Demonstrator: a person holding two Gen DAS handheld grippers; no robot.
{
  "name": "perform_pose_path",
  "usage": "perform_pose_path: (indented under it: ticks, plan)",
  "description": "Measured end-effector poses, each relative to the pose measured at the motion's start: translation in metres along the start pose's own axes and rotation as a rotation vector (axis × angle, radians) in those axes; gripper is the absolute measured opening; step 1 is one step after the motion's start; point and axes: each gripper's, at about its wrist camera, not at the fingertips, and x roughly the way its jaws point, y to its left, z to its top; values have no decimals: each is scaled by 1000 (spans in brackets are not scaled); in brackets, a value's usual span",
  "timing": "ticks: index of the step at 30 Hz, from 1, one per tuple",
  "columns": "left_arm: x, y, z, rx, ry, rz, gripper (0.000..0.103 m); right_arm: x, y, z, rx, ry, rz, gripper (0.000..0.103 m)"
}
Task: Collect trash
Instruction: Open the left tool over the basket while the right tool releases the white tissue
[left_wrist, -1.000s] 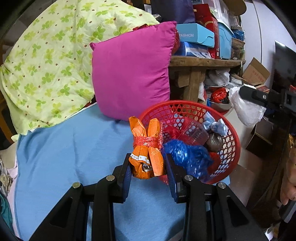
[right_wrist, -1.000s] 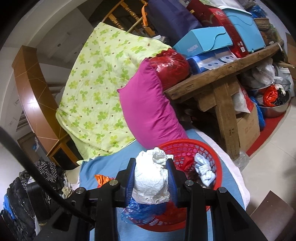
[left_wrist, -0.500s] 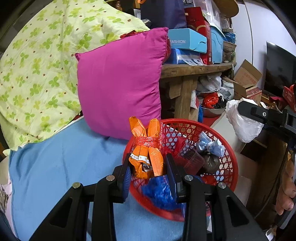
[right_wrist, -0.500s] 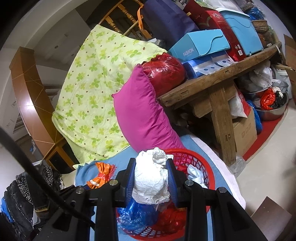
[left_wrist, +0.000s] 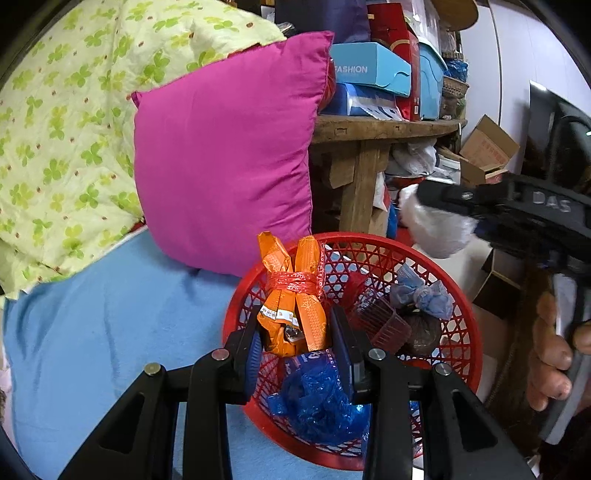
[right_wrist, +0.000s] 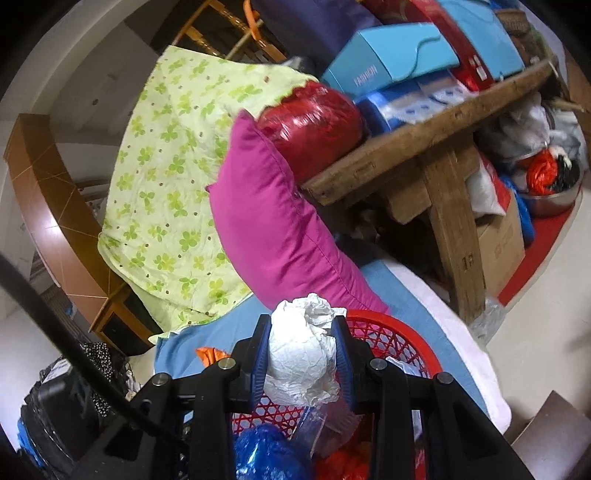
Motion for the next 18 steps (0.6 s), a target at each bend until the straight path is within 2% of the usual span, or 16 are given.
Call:
perform_pose_path:
  ticks: [8, 9, 10, 11, 12, 14, 18]
  plan:
    - [19, 11, -8, -55, 42, -118, 38, 44, -10, -6, 64, 103, -26, 38]
    - [20, 11, -9, -55, 43, -126, 39, 48, -11, -8, 71, 115, -24, 40]
    - [21, 11, -9, -52, 44, -131, 39, 52, -12, -10, 81, 125, -24, 49]
    - [21, 11, -10, -48, 44, -132, 42, 55, -13, -11, 89, 131, -20, 57]
    - [20, 10, -12, -42, 40, -127, 51, 56, -14, -13, 96, 128, -14, 66]
    - [15, 11, -13, -38, 24, -110, 61, 54, -11, -14, 81, 104, -20, 66]
    - [3, 15, -17, -47, 5, -99, 66, 40, -4, -16, 51, 56, -28, 66]
